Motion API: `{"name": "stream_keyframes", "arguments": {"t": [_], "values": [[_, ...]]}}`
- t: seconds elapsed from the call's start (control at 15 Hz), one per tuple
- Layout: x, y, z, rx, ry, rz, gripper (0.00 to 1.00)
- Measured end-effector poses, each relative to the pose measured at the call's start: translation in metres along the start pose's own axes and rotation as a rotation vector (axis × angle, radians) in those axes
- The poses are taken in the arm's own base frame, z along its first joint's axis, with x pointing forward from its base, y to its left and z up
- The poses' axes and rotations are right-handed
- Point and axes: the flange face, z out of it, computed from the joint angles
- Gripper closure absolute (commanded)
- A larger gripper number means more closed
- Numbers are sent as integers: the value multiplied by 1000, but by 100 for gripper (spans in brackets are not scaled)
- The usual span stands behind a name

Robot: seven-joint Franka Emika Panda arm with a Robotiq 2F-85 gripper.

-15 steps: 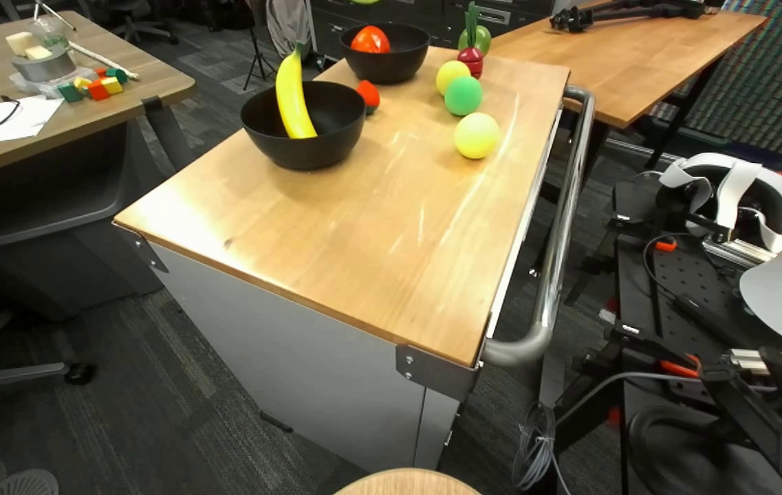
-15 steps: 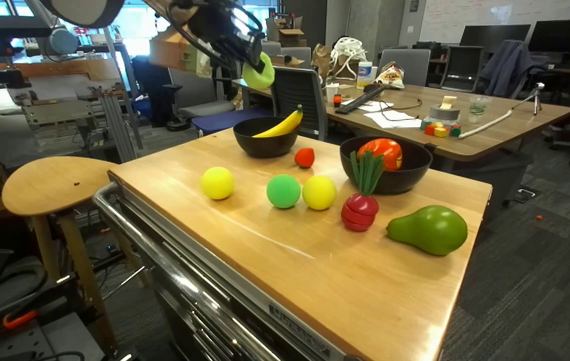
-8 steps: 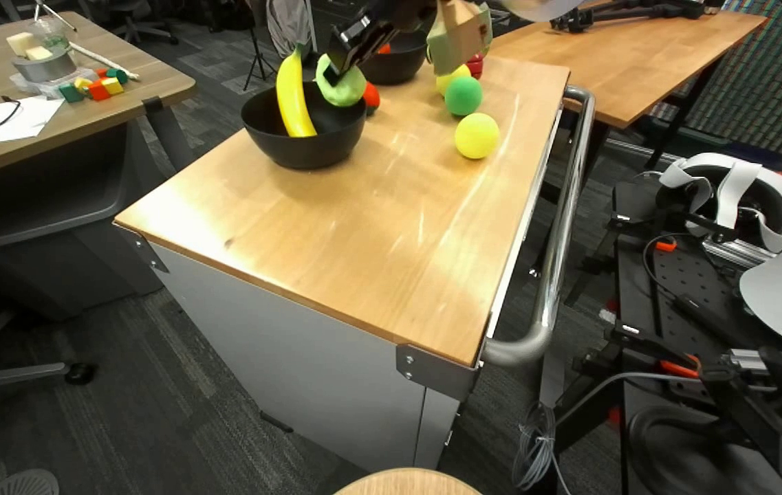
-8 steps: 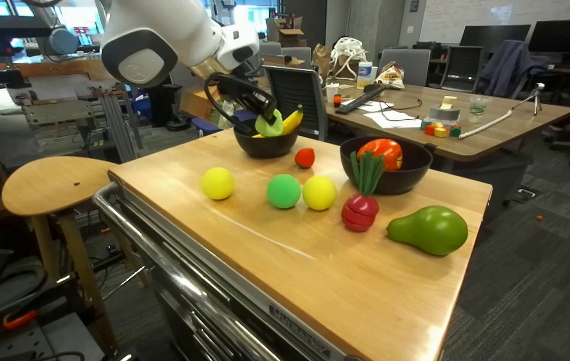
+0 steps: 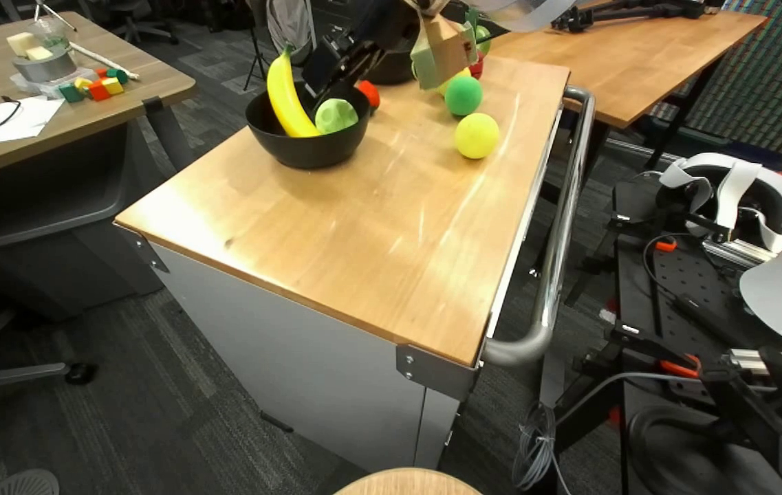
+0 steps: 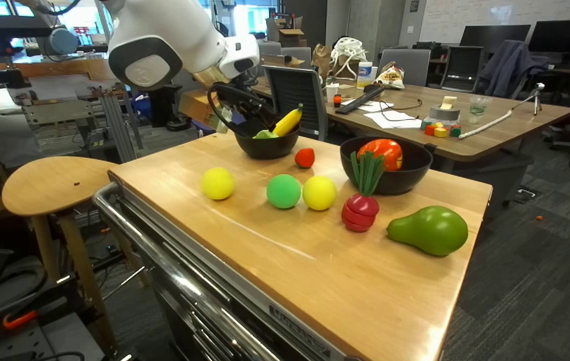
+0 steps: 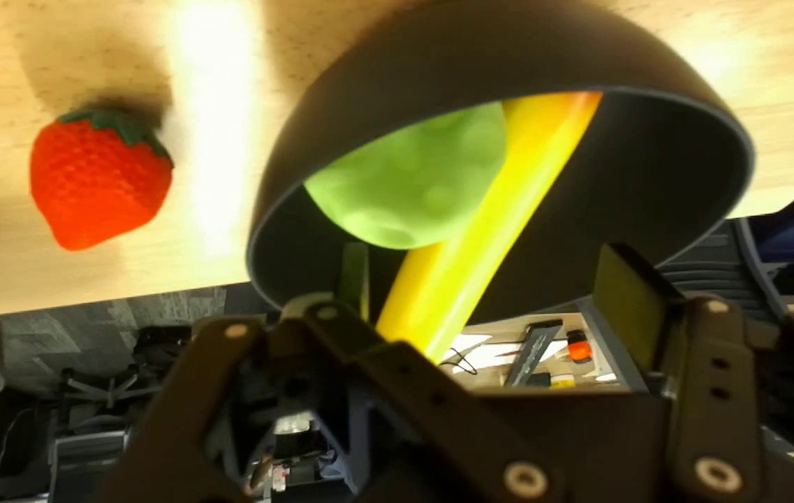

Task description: Pick up the fruit toys from the table and put them in the two black bowls.

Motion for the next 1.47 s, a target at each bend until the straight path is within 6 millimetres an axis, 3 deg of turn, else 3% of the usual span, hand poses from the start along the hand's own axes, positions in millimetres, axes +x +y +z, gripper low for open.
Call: {"name": "stream_keyframes", "arguments": {"t": [0.27, 0.53, 0.67, 0.8, 1.13, 1.27, 1.47], "values": [[2, -4, -29, 114, -109, 116, 0], [28, 2, -95, 186, -37, 187, 0], [26, 3, -106, 194, -28, 191, 0], [23, 3, -103, 189, -35, 183, 0], [17, -7, -111, 139, -64, -81, 0], [16, -5, -127, 109, -136, -147, 0], [28, -8, -177, 77, -218, -149, 0]]}}
